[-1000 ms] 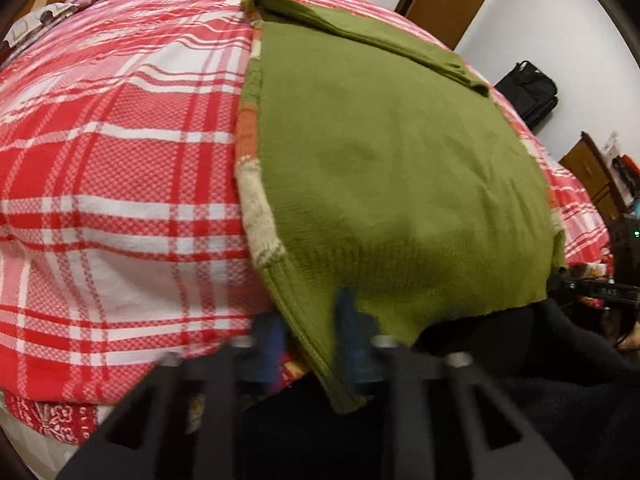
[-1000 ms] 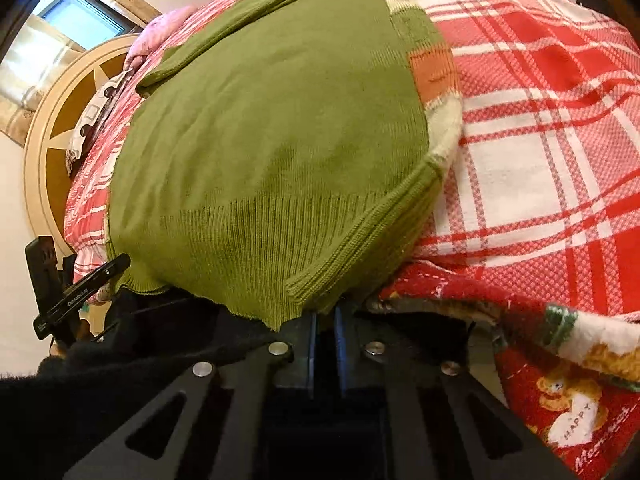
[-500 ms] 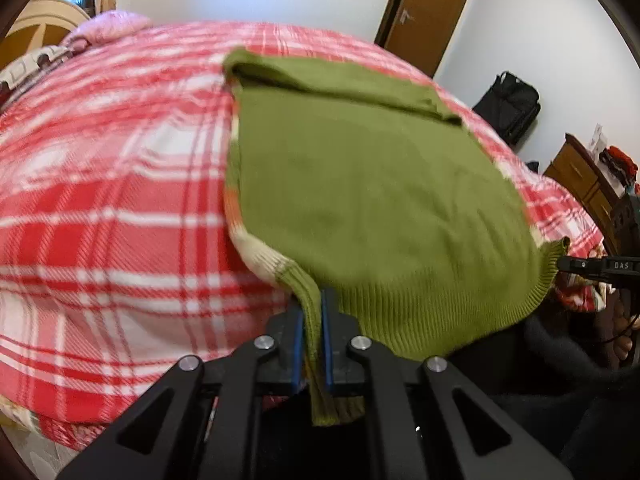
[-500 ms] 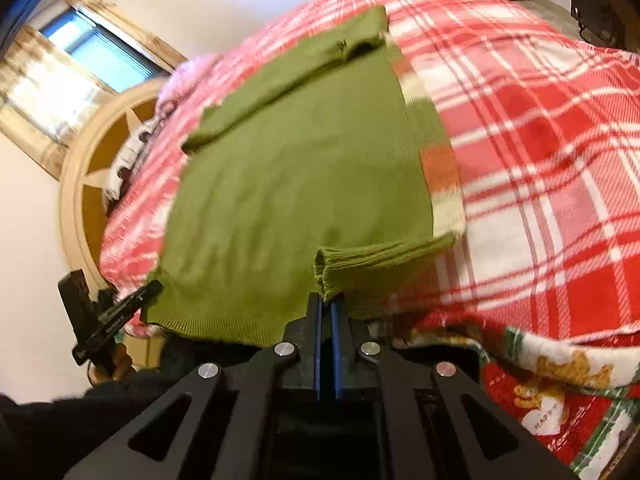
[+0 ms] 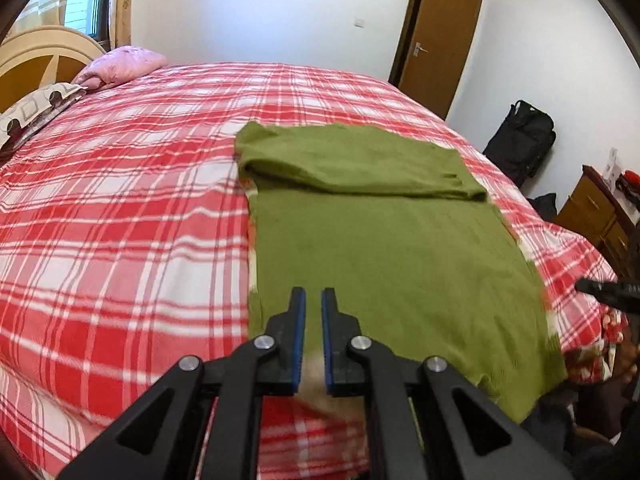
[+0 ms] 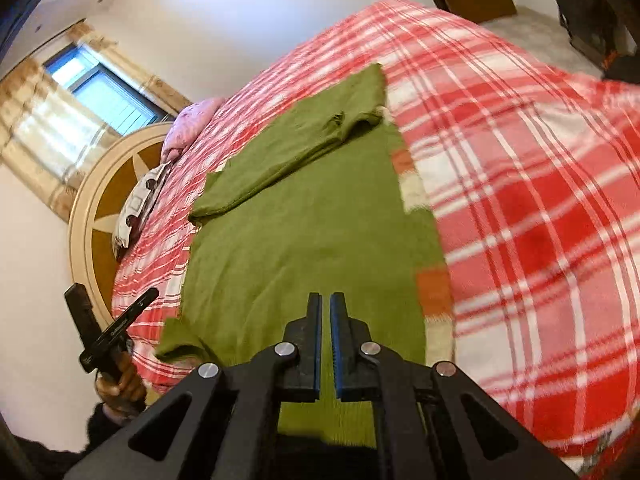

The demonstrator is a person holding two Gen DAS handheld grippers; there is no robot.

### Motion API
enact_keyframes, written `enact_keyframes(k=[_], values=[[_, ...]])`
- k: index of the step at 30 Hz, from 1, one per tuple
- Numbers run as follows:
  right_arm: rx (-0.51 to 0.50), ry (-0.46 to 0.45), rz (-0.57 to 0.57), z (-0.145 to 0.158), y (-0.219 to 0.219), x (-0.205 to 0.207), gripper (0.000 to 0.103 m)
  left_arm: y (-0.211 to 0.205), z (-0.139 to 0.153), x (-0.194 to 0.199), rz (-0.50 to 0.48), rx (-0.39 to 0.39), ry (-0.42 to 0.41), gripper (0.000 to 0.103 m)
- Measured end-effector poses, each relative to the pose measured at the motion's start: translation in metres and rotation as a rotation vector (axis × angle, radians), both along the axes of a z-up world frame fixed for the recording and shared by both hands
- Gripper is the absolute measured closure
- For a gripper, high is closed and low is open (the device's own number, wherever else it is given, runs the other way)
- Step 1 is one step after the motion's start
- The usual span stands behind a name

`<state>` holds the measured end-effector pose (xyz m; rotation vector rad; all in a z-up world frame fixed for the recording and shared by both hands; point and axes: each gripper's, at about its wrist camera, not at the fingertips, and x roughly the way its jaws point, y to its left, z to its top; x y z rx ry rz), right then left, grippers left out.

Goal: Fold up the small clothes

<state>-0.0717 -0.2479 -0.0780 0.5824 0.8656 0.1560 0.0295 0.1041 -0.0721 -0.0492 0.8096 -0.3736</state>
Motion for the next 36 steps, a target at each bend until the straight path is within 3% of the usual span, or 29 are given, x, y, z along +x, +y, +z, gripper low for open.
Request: enact_keyframes(k=[5, 7, 10, 11, 16, 17, 18, 20, 23, 27, 29, 35, 36], values=[[-0.018, 0.147, -0.034, -0.025, -0.004, -0.035, 0.098, 0.001, -0.009, -0.001, -0.032, 0.028, 0.008, 0.095], [0.017, 0.217, -0.057, -0.046, -0.006, -0.046, 0.098, 0.003, -0.02, -0.005, -0.049, 0.044, 0.042, 0.088], [0.08, 0.288, -0.049, -0.074, -0.002, -0.048, 0.098, 0.008, -0.037, -0.013, -0.049, 0.071, 0.086, 0.064], [0.109, 0.293, -0.036, -0.078, 0.001, -0.046, 0.098, 0.009, -0.04, -0.016, -0.043, 0.075, 0.09, 0.056], [0.323, 0.156, -0.01, -0.062, 0.001, -0.039, 0.096, 0.009, -0.043, -0.03, -0.036, 0.074, 0.088, 0.055], [0.343, 0.108, -0.016, -0.052, -0.002, -0.041, 0.079, 0.007, -0.042, -0.031, -0.041, 0.08, 0.085, 0.055], [0.343, 0.075, -0.023, -0.046, -0.004, -0.043, 0.043, 0.003, -0.042, -0.032, -0.049, 0.091, 0.077, 0.055], [0.295, -0.013, -0.053, -0.034, -0.008, -0.05, 0.004, -0.004, -0.04, -0.034, -0.064, 0.109, 0.06, 0.054], [0.027, 0.064, -0.061, -0.034, -0.001, -0.049, 0.004, -0.012, -0.042, -0.035, -0.087, 0.106, 0.058, 0.049], [0.011, 0.137, -0.036, -0.045, 0.007, -0.046, 0.004, -0.025, -0.044, -0.036, -0.117, 0.099, 0.074, 0.049], [-0.071, 0.165, -0.009, -0.046, 0.016, -0.043, 0.004, -0.035, -0.044, -0.035, -0.142, 0.083, 0.089, 0.049], [-0.256, 0.212, 0.049, -0.058, 0.043, -0.03, 0.005, -0.058, -0.06, -0.021, -0.1, 0.167, 0.144, 0.043], [-0.258, 0.215, 0.064, -0.064, 0.044, -0.03, 0.01, -0.059, -0.062, -0.018, -0.083, 0.17, 0.153, 0.043]])
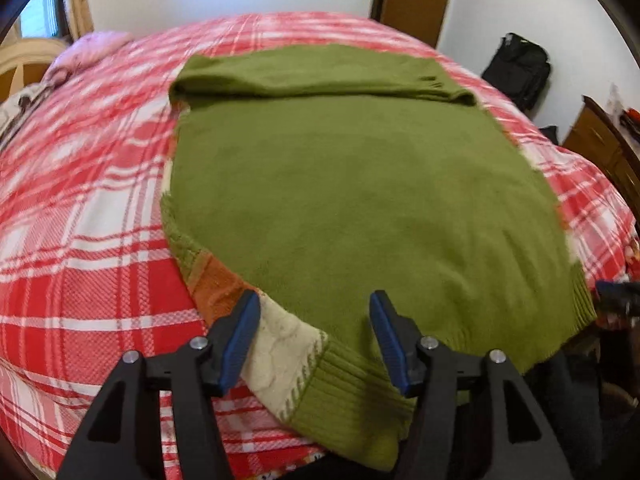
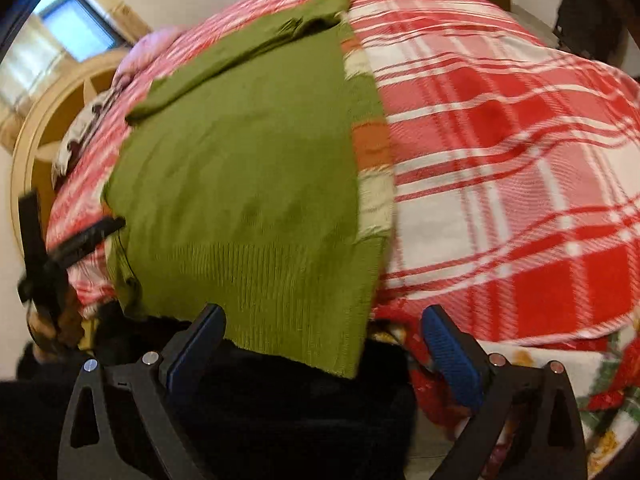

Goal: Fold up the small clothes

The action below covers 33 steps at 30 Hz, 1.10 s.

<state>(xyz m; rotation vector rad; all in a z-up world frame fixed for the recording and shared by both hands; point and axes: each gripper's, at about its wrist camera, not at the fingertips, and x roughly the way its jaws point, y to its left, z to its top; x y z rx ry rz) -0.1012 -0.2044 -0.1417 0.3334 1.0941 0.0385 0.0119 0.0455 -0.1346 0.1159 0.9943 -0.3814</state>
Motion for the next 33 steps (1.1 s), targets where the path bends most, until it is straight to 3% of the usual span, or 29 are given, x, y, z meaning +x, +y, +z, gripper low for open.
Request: enact_keyframes(k=[1, 3, 6, 10, 13, 17, 23, 25, 29, 31, 32, 33], values=[[0.008, 0.005, 0.01, -0.005, 0.001, 0.003, 0.016, -0.002, 0.001, 0.002, 0.01, 0.011, -0.007, 0.042], [0.022, 0.025, 0.012, -0.013, 0.002, 0.013, 0.042, -0.009, 0.003, 0.002, 0.0, 0.034, -0.017, 0.036], [0.058, 0.073, -0.008, -0.027, -0.002, 0.012, 0.044, -0.012, -0.001, 0.004, 0.016, 0.082, -0.015, 0.036], [0.077, 0.091, 0.048, -0.033, 0.007, 0.01, 0.044, -0.005, -0.006, -0.006, 0.028, 0.187, -0.033, 0.036], [0.049, 0.085, 0.082, -0.03, 0.013, 0.008, 0.055, 0.021, -0.009, -0.019, 0.049, 0.201, 0.006, 0.034], [0.098, 0.076, 0.072, -0.031, 0.007, 0.011, 0.055, 0.066, -0.009, -0.036, 0.134, 0.221, 0.042, 0.034], [0.216, 0.075, 0.016, -0.035, -0.011, 0.01, 0.055, 0.091, -0.005, -0.044, 0.156, 0.081, 0.027, 0.036], [0.214, 0.073, 0.024, -0.035, -0.011, 0.009, 0.055, 0.088, -0.008, -0.041, 0.135, 0.012, 0.034, 0.036], [0.212, 0.099, 0.051, -0.044, -0.002, 0.01, 0.055, 0.073, -0.015, -0.043, 0.075, -0.034, 0.056, 0.036], [0.218, 0.125, 0.069, -0.049, 0.002, 0.01, 0.055, 0.069, -0.024, -0.044, 0.048, -0.073, 0.108, 0.036], [0.206, 0.123, 0.081, -0.05, 0.006, 0.011, 0.065, 0.067, -0.029, -0.044, 0.04, -0.088, 0.14, 0.037], [0.199, 0.12, 0.092, -0.05, 0.009, 0.011, 0.087, 0.066, -0.036, -0.043, 0.034, -0.095, 0.173, 0.045]])
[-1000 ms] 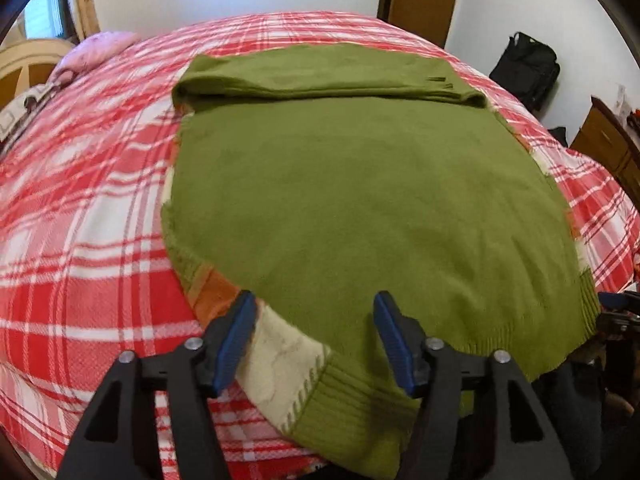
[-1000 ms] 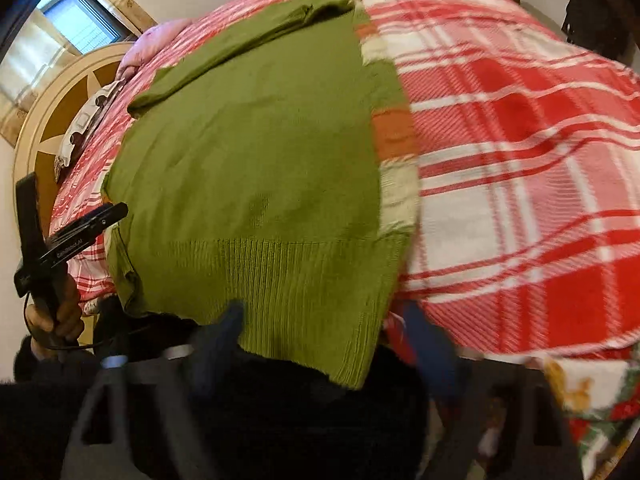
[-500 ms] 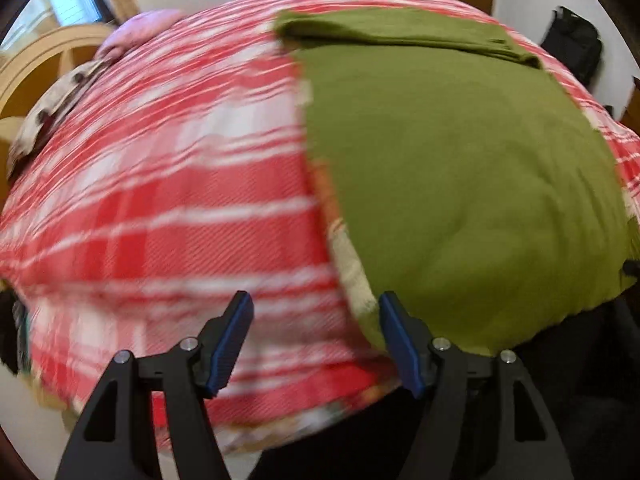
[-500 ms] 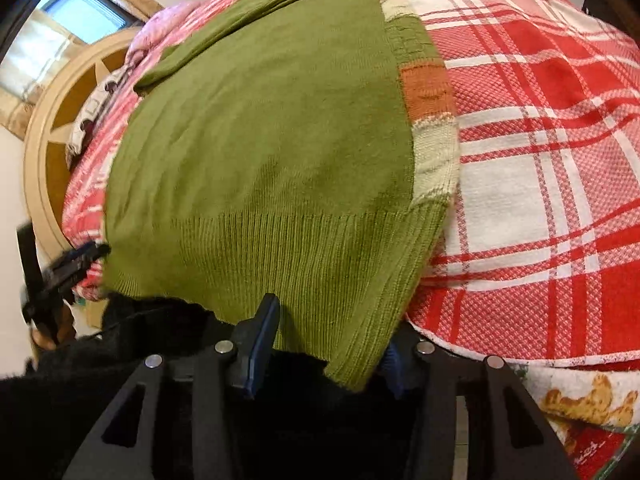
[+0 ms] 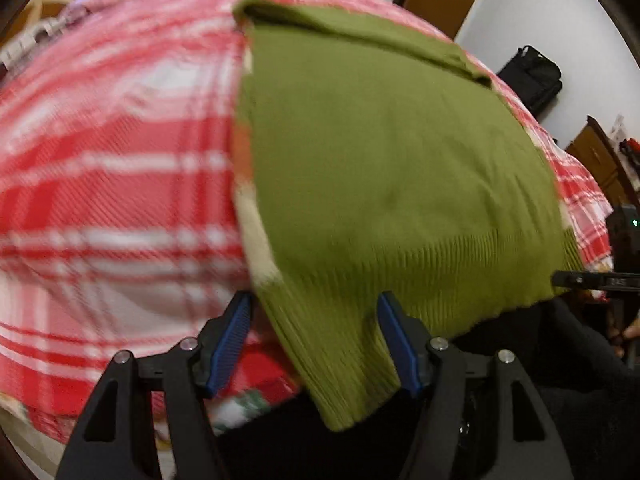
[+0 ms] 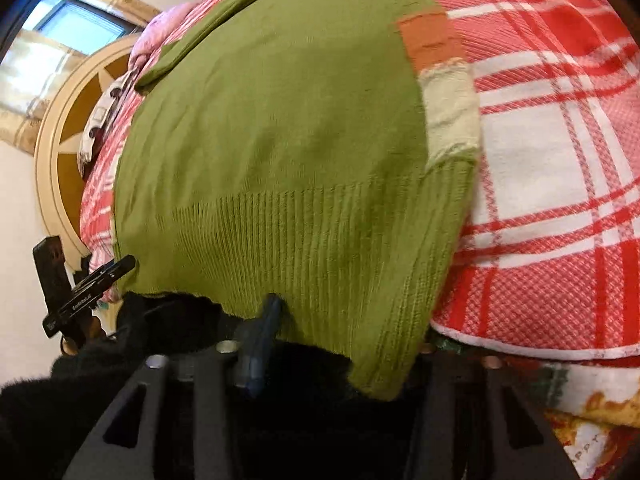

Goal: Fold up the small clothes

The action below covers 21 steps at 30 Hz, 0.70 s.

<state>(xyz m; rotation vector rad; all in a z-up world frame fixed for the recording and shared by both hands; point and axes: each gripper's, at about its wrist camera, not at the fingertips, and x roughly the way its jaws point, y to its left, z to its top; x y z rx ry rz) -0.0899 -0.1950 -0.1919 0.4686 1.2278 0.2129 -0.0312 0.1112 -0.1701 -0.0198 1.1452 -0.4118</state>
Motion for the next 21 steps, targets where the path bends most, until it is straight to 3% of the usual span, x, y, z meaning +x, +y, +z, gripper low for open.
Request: enact_keyframes(k=[2, 4, 5, 8, 14, 17, 21], values=[[0.011, -0.006, 0.017, 0.002, 0.002, 0.001, 0.093, -0.002, -0.006, -0.002, -0.003, 0.012, 0.018, 0.062], [0.027, -0.017, 0.014, 0.006, 0.001, 0.0, 0.094, -0.001, 0.0, -0.005, -0.01, -0.028, 0.021, 0.088], [0.061, -0.025, 0.009, 0.01, -0.001, 0.0, 0.097, -0.001, 0.003, -0.003, -0.015, -0.058, 0.028, 0.094], [0.15, -0.083, 0.011, 0.033, -0.005, 0.001, 0.098, -0.001, 0.015, -0.003, -0.015, -0.055, -0.003, 0.095], [0.261, -0.227, 0.005, 0.087, -0.015, 0.013, 0.098, 0.01, 0.056, 0.01, 0.005, -0.163, -0.094, 0.095], [0.287, -0.284, -0.019, 0.103, -0.025, 0.039, 0.098, 0.014, 0.082, 0.033, 0.031, -0.229, -0.148, 0.095], [0.27, -0.314, -0.059, 0.108, -0.033, 0.084, 0.098, 0.015, 0.099, 0.088, 0.103, -0.3, -0.152, 0.095]])
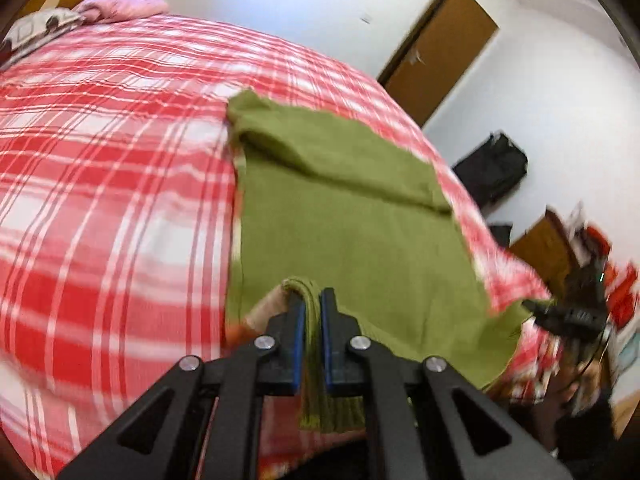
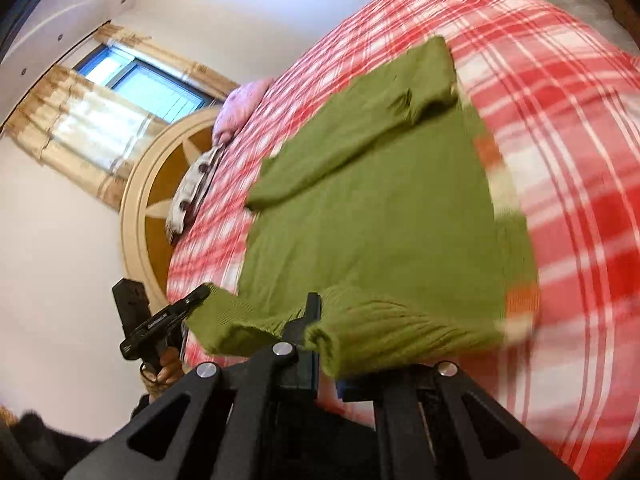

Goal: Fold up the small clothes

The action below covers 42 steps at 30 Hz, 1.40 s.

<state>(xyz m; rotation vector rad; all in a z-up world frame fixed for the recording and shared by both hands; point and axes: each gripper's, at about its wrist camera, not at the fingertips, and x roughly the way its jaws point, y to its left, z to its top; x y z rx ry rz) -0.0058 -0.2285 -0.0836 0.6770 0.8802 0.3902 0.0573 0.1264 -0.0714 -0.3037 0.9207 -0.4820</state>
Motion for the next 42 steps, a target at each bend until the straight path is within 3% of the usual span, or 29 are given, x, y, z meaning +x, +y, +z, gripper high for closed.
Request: enact_keyframes(k=[8, 13, 14, 15, 16, 17, 18, 20, 22, 27, 29, 33, 36, 40, 42], values=[[-0.059, 0.017, -0.084, -0.032, -0.014, 0.087, 0.098, -0.002, -0.004, 0.065, 0.111, 0.144, -0.048, 0.095], [0.162, 0.028, -0.128, -0.064, -0.029, 0.107, 0.097, 0.003, -0.004, 0.076, 0.109, 0.19, -0.081, 0.093], [0.196, 0.038, -0.127, -0.067, -0.031, 0.107, 0.089, 0.002, -0.002, 0.075, 0.087, 0.205, -0.098, 0.091], [0.23, 0.033, -0.119, -0.066, -0.032, 0.105, 0.064, -0.003, 0.0, 0.071, 0.047, 0.236, -0.128, 0.087], [0.26, 0.015, -0.117, -0.063, -0.033, 0.102, 0.047, -0.007, 0.002, 0.068, 0.023, 0.258, -0.147, 0.082], [0.312, -0.02, -0.12, -0.059, -0.037, 0.097, 0.021, -0.011, 0.004, 0.065, -0.003, 0.278, -0.167, 0.065], [0.356, -0.054, -0.125, -0.053, -0.039, 0.092, 0.016, -0.016, 0.004, 0.06, -0.031, 0.289, -0.186, 0.039], [0.362, -0.089, -0.129, -0.036, -0.042, 0.082, 0.016, -0.024, 0.004, 0.053, -0.057, 0.287, -0.228, 0.016], [0.252, -0.111, -0.156, -0.019, -0.044, 0.07, 0.016, -0.031, 0.0, 0.049, -0.07, 0.291, -0.25, 0.016], [-0.145, -0.118, -0.199, 0.007, -0.04, 0.052, 0.016, -0.049, -0.018, 0.053, -0.117, 0.306, -0.21, 0.016], [-0.358, -0.096, -0.192, 0.007, -0.024, 0.059, 0.016, -0.055, -0.027, 0.055, -0.136, 0.311, -0.184, 0.016], [-0.614, -0.098, -0.108, -0.012, 0.004, 0.07, 0.017, -0.06, -0.037, 0.054, -0.139, 0.325, -0.152, 0.016], [-0.702, -0.096, -0.063, -0.027, 0.014, 0.086, 0.028, -0.059, -0.04, 0.055, -0.13, 0.323, -0.139, 0.017], [-0.733, -0.077, -0.049, -0.043, 0.015, 0.105, 0.029, -0.059, -0.04, 0.057, -0.144, 0.307, -0.129, 0.017], [-0.762, -0.077, -0.037, -0.048, 0.017, 0.109, 0.031, -0.058, -0.039, 0.059, -0.138, 0.302, -0.13, 0.026]])
